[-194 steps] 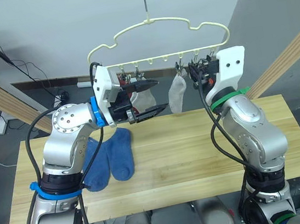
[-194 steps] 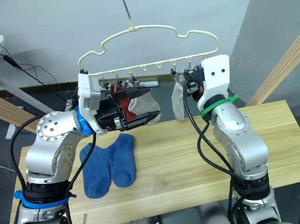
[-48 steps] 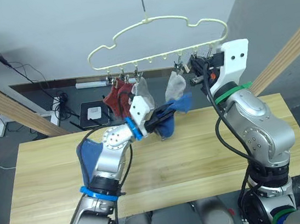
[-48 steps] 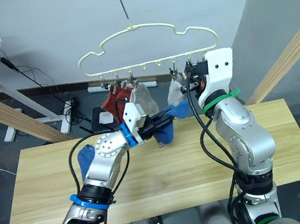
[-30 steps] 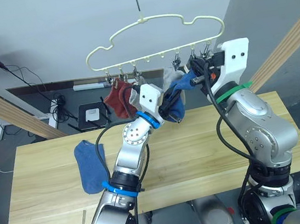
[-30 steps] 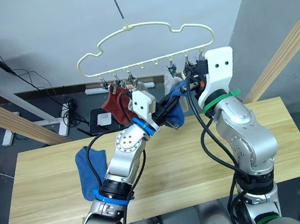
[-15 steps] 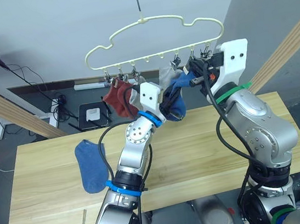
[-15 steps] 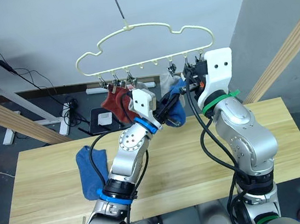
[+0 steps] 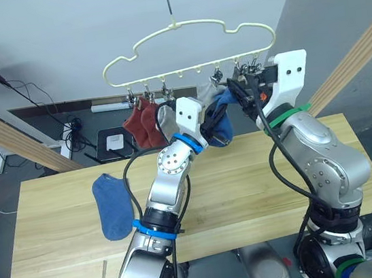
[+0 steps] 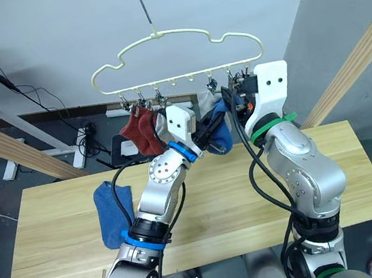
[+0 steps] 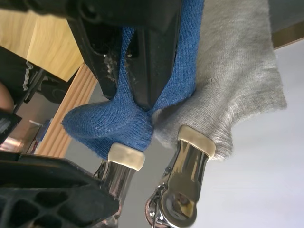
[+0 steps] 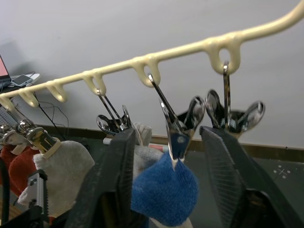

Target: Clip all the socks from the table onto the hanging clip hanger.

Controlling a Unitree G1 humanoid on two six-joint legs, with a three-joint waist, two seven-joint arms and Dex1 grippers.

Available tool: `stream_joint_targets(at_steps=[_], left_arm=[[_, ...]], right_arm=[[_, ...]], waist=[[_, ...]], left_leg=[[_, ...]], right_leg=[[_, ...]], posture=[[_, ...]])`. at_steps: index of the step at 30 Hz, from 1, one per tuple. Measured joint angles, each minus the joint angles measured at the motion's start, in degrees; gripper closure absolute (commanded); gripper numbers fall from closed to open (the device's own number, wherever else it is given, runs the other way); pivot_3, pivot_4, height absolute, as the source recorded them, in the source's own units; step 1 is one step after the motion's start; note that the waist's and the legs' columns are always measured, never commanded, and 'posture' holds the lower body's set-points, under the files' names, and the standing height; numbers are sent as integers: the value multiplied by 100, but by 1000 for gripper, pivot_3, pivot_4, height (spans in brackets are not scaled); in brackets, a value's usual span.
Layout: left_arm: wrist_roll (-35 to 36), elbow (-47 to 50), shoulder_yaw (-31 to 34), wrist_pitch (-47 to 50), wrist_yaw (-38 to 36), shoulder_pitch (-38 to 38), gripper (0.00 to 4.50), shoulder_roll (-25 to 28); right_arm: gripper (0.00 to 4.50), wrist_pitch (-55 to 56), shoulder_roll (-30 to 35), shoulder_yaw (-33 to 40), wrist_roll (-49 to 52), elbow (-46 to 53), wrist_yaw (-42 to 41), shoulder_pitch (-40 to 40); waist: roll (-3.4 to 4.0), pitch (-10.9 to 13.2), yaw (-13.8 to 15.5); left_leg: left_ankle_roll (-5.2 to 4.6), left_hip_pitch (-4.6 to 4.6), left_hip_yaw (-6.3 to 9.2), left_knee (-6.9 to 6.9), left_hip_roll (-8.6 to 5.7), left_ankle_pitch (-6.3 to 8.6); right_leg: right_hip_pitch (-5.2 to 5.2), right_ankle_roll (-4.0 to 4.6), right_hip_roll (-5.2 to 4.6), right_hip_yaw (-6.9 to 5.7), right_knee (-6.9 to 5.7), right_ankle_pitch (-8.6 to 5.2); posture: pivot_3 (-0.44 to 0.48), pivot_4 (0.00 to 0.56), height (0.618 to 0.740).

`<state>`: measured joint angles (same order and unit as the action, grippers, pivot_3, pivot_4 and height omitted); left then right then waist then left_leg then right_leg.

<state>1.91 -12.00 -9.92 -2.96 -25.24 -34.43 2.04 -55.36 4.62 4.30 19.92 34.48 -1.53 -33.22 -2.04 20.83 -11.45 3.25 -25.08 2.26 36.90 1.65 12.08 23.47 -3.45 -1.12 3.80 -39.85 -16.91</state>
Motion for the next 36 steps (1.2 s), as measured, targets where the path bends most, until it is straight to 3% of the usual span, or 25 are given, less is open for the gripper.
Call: stream_joint_targets(at_steps=[9,16,20,26,36], left_arm=[[348,278,-134,262,-1456,94,1065,993],[1422,1022,92,902,-2834,131,1065,1881],[2008,1567,435,1338,-3238,134,1065,2286],[2261,1989,593,1742,-3262,144,1065,2587],[2283,2100,592,1821,-3175,71,1065,2615]], right_arm=[[2337,-386,922,-17,390,784,-567,461],[2337,2,1672,-128,136,1175,-801,737],[2337,229,1611,-230,-216,912,-576,727],[2337,306,1224,-359,-399,347,-358,632],[2337,545,797,-552,-667,-161,-186,355]], waist=[[1,0,2],[1,1,-13],[1,0,-3],[1,0,27],[1,0,32]], left_leg=[[0,0,-1,-5,3,0],[1,3,-3,-5,5,0],[1,3,-2,-5,7,-1],[1,3,0,-6,7,0],[1,2,3,-5,7,0]], right_leg=[[0,0,1,0,8,0],[1,-1,2,3,7,-1],[1,-2,4,3,9,-1],[1,-1,-1,7,13,-1],[2,-1,-2,8,11,-1]], posture=[[-345,350,732],[-344,344,732],[-328,338,732],[-307,336,732],[-306,330,732]])
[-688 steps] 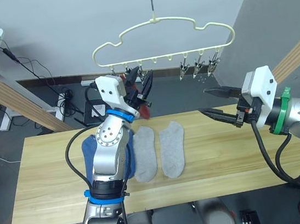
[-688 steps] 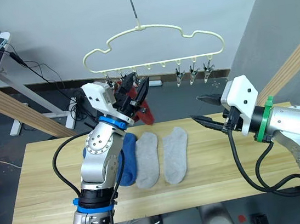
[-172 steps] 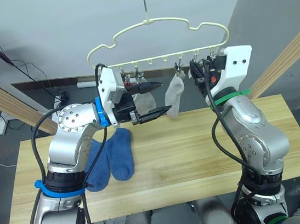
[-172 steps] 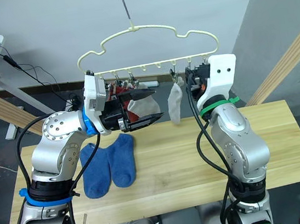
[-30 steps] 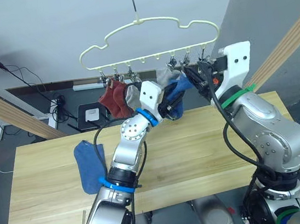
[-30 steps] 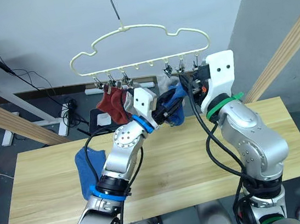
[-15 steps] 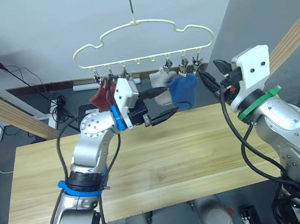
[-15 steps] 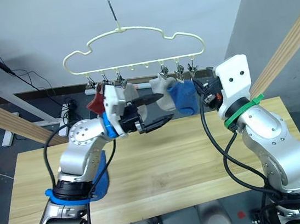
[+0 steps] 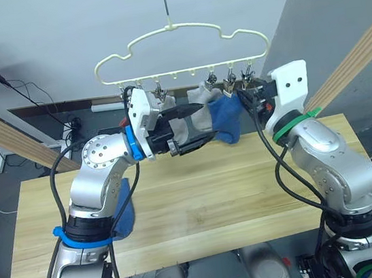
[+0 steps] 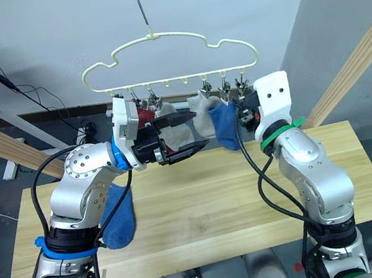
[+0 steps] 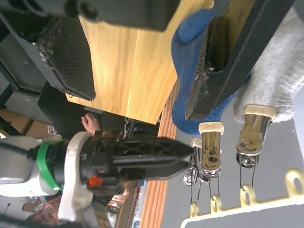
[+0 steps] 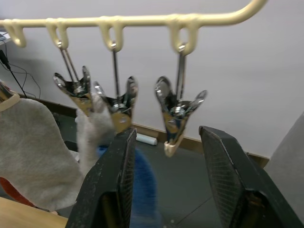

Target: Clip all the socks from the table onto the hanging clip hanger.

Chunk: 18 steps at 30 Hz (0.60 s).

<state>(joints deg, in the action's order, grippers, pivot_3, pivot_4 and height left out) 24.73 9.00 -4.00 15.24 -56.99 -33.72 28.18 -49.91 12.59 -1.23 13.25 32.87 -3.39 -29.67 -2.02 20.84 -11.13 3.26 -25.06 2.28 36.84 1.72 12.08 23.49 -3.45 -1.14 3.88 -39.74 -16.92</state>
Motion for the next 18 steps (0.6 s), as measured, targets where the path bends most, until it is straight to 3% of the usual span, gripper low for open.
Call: stream_joint_targets(at_steps=[7,10,18], left_arm=[[-16,-1,-6,-25,20,-72,1065,-6],[-51,-2,-12,-40,24,-85,1039,-7],[-95,-33,-17,-69,7,-120,1039,-18]], right_arm=[[2337,344,-112,9,-313,-394,140,-186],[3228,406,-176,7,-334,-442,153,-187],[3228,438,-354,9,-368,-442,185,-210]], waist=[[0,0,-1],[0,0,0],[0,0,-3]], left_leg=[[0,0,0,0,0,0],[0,0,0,0,0,0],[0,0,2,1,1,0]], right_leg=[[1,0,0,-1,0,0],[1,1,0,0,0,0],[1,1,0,1,-5,0]], posture=[[-303,331,732],[-303,331,732],[-306,334,732]])
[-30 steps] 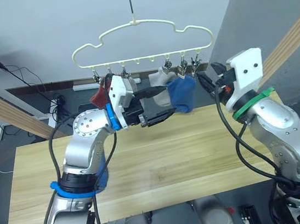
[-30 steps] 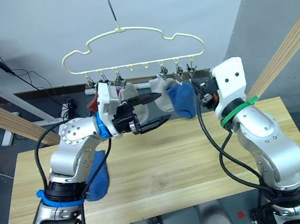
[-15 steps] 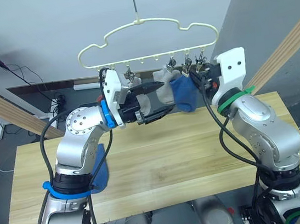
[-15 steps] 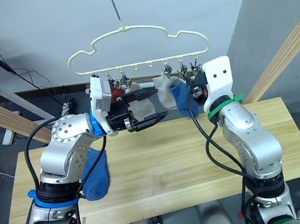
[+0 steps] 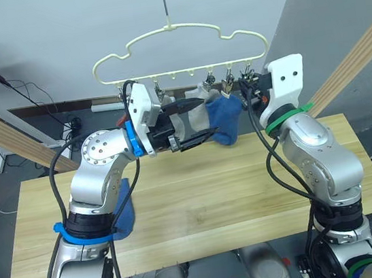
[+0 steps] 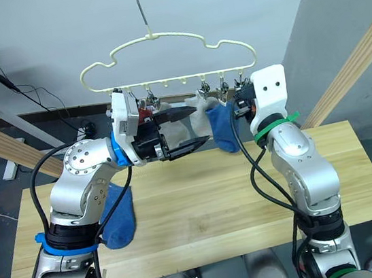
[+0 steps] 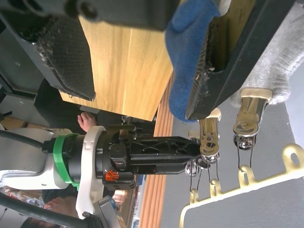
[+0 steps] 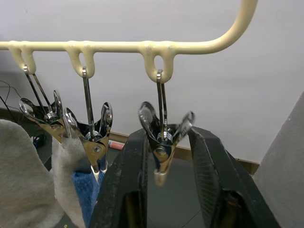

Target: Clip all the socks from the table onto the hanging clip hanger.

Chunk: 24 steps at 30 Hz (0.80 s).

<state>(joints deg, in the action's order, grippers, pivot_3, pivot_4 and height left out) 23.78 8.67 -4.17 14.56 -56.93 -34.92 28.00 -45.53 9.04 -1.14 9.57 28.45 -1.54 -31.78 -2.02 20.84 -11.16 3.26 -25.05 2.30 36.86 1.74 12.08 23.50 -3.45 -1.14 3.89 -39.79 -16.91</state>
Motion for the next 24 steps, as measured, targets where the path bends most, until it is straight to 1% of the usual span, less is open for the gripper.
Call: stream_joint_targets(at_steps=[6,17,20,23,24], left_arm=[[128,0,21,62,-8,-1,1039,0],[131,0,20,132,5,-1,1039,1],[130,0,18,135,9,-2,1039,-1],[129,0,13,135,8,-6,1039,-6],[128,0,13,134,6,-6,1039,-6]], right_arm=[[3228,0,-131,-3,-9,0,52,-71],[3228,6,-289,2,-138,0,165,-85],[2657,6,-341,3,-169,0,192,-79],[1648,5,-373,-1,-177,0,202,-78],[1648,5,-376,0,-180,0,204,-78]], waist=[[0,0,3],[0,0,3],[0,0,1],[0,0,1],[0,0,1]], left_leg=[[0,0,3,1,2,0],[0,0,4,2,1,0],[0,0,4,2,1,0],[0,0,4,2,1,0],[0,0,4,3,1,0]], right_leg=[[0,0,0,1,-1,0],[1,0,-1,1,-3,0],[1,0,0,0,-5,0],[1,0,0,1,-6,0],[1,0,-1,2,-6,0]], posture=[[-304,333,732],[-306,334,732],[-307,335,732],[-307,335,732],[-307,335,732]])
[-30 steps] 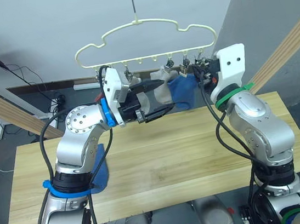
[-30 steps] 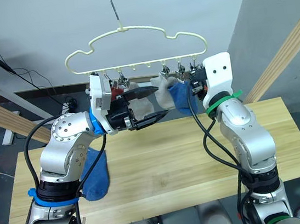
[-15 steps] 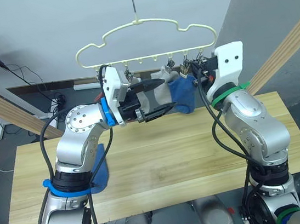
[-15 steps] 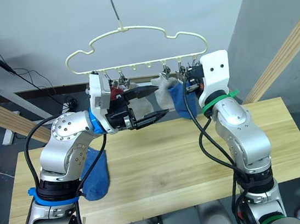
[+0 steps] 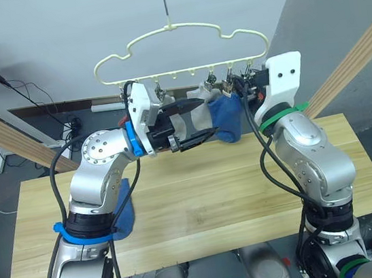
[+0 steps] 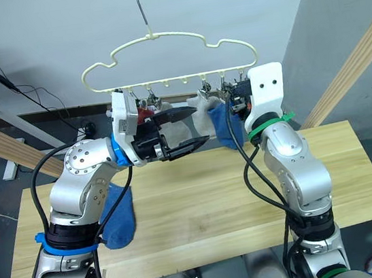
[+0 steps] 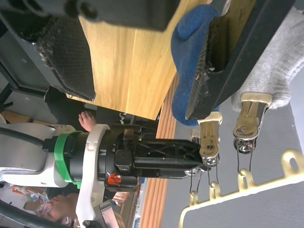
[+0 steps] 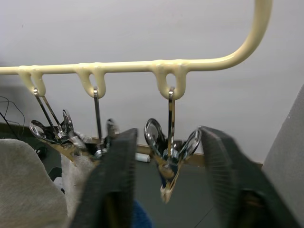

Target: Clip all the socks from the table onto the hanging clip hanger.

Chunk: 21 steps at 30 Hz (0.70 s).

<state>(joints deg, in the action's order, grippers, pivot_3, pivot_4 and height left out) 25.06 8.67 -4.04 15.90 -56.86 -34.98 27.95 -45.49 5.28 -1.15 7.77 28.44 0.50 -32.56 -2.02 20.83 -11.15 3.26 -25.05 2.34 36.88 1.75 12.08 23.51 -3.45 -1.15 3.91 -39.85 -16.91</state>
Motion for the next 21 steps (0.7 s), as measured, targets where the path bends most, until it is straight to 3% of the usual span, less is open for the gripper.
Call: stream_joint_targets(at_steps=[21], left_arm=[[-105,-162,-16,-161,-91,-39,1039,-5]], right_arm=[[1648,-10,-212,212,-37,2,300,5]], waist=[[0,0,-1]], left_leg=[[0,0,1,0,0,0]], right_leg=[[0,0,0,-1,-2,0]], posture=[[-316,331,732]])
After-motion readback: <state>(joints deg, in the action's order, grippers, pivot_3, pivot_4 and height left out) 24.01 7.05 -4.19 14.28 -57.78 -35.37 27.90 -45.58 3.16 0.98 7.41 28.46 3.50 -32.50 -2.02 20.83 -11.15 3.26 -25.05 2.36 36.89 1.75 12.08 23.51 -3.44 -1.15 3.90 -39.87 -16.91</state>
